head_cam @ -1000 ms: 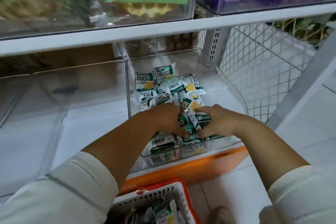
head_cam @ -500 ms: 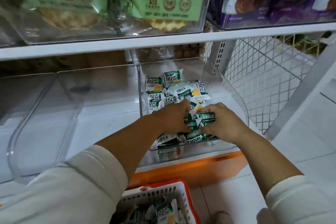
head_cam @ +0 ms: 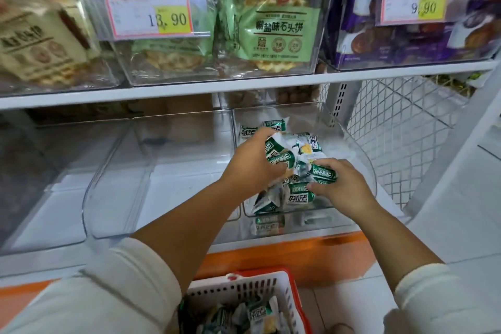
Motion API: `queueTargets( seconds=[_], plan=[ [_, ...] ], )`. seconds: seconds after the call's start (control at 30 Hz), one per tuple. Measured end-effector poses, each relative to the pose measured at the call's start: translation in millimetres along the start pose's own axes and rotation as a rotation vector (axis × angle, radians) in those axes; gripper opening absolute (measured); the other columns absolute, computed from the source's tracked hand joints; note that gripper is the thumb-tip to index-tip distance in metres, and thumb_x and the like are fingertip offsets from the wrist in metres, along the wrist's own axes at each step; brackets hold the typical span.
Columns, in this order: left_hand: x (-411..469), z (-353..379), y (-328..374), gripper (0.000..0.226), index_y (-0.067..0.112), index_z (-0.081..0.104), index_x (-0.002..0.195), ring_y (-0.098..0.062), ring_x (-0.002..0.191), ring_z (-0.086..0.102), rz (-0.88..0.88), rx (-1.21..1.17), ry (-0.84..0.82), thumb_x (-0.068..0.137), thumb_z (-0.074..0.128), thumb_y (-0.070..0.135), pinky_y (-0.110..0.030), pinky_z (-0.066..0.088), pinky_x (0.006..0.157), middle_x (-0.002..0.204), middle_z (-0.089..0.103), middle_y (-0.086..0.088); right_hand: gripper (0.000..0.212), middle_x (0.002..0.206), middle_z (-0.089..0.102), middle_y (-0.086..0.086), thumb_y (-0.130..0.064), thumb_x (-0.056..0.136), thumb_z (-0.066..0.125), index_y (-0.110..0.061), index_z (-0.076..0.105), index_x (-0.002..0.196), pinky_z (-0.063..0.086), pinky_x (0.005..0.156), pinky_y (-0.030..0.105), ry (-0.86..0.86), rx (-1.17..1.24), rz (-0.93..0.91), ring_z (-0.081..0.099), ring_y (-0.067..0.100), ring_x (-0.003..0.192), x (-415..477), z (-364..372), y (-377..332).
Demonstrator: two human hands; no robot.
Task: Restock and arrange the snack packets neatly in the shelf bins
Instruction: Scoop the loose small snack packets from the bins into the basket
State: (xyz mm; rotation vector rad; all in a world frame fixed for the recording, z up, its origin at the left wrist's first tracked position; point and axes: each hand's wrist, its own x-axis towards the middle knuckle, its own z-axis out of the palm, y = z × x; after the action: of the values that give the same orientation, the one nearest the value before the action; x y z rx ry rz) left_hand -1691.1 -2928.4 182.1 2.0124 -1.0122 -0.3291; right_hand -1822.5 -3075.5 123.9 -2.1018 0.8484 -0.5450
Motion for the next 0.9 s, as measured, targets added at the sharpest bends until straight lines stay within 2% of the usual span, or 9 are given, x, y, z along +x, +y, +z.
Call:
queueTargets(
  seconds=[0.27, 0.4, 0.43, 0.5, 0.57, 0.67, 0.73, 0.83, 0.9],
  plan=[
    [-39, -27, -2, 0.037, 0.022, 0.056, 0.110, -0.010, 0.090, 0.073, -0.138, -0.575, 0.127, 0.084, 0.075, 0.003, -0.029, 0.062, 0.072, 0.105, 0.073, 0.004, 0.046, 0.116, 0.050, -0.005, -0.019, 0.076, 0.081, -0.029, 0.061, 0.116, 0.038, 0.091, 0.020, 0.157, 0.101, -0.085, 0.053, 0.012, 0.109, -14, -6, -21],
    [-73, -41, -4, 0.035, 0.014, 0.055, 0.116, -0.017, 0.094, 0.073, -0.122, -0.768, 0.208, 0.087, 0.071, 0.003, -0.033, 0.061, 0.073, 0.107, 0.075, -0.002, 0.044, 0.109, 0.049, -0.014, -0.018, 0.078, 0.079, -0.033, 0.060, 0.115, 0.036, 0.083, 0.000, 0.230, 0.180, -0.212, 0.052, -0.007, 0.100, -52, -11, -54],
    [-83, -44, -6, 0.034, 0.014, 0.055, 0.116, -0.018, 0.094, 0.074, -0.125, -0.780, 0.216, 0.087, 0.070, 0.005, -0.034, 0.061, 0.073, 0.107, 0.075, -0.001, 0.044, 0.110, 0.049, -0.015, -0.019, 0.078, 0.078, -0.034, 0.060, 0.115, 0.038, 0.086, 0.002, 0.235, 0.198, -0.227, 0.053, -0.005, 0.102, -65, -10, -60],
    [-107, -48, -17, 0.029, 0.015, 0.056, 0.114, -0.020, 0.092, 0.074, -0.153, -0.792, 0.205, 0.088, 0.068, 0.008, -0.034, 0.061, 0.071, 0.104, 0.076, -0.002, 0.045, 0.113, 0.048, -0.020, -0.022, 0.079, 0.078, -0.040, 0.058, 0.114, 0.043, 0.098, 0.018, 0.216, 0.235, -0.213, 0.054, 0.005, 0.111, -96, 1, -65],
    [-133, -49, -41, 0.021, 0.014, 0.057, 0.107, -0.021, 0.087, 0.073, -0.193, -0.817, 0.174, 0.089, 0.066, 0.006, -0.031, 0.059, 0.064, 0.099, 0.075, -0.004, 0.045, 0.114, 0.046, -0.025, -0.023, 0.078, 0.079, -0.047, 0.057, 0.110, 0.045, 0.099, 0.028, 0.187, 0.277, -0.161, 0.055, 0.007, 0.113, -129, 19, -62],
    [-174, -43, -92, 0.024, 0.014, 0.058, 0.110, -0.021, 0.083, 0.073, -0.379, -0.826, 0.110, 0.089, 0.067, 0.004, -0.029, 0.057, 0.060, 0.101, 0.074, -0.006, 0.045, 0.113, 0.046, -0.022, -0.023, 0.079, 0.078, -0.050, 0.053, 0.105, 0.039, 0.088, 0.007, 0.058, 0.292, -0.011, 0.048, -0.013, 0.105, -176, 58, -46],
    [-198, -31, -129, 0.028, 0.017, 0.061, 0.108, -0.018, 0.080, 0.072, -0.544, -0.791, 0.034, 0.084, 0.074, 0.010, -0.028, 0.056, 0.059, 0.103, 0.072, -0.011, 0.042, 0.114, 0.045, -0.019, -0.029, 0.082, 0.076, -0.045, 0.052, 0.112, 0.041, 0.088, 0.012, -0.112, 0.217, 0.154, 0.049, -0.008, 0.103, -197, 89, -25],
    [-221, 5, -171, 0.032, 0.021, 0.058, 0.105, -0.020, 0.088, 0.065, -0.794, -0.718, -0.022, 0.081, 0.079, 0.018, -0.038, 0.054, 0.076, 0.102, 0.066, -0.005, 0.050, 0.116, 0.056, -0.013, -0.029, 0.083, 0.075, -0.022, 0.055, 0.129, 0.043, 0.087, 0.012, -0.295, 0.068, 0.353, 0.057, 0.005, 0.106, -213, 130, 21],
    [-233, 32, -191, 0.036, 0.017, 0.054, 0.119, -0.023, 0.088, 0.062, -0.915, -0.781, -0.002, 0.088, 0.072, 0.010, -0.043, 0.053, 0.086, 0.100, 0.062, -0.003, 0.059, 0.131, 0.057, -0.002, -0.029, 0.083, 0.074, -0.013, 0.053, 0.135, 0.039, 0.089, 0.015, -0.334, 0.003, 0.415, 0.056, 0.013, 0.116, -216, 147, 45]
  ],
)
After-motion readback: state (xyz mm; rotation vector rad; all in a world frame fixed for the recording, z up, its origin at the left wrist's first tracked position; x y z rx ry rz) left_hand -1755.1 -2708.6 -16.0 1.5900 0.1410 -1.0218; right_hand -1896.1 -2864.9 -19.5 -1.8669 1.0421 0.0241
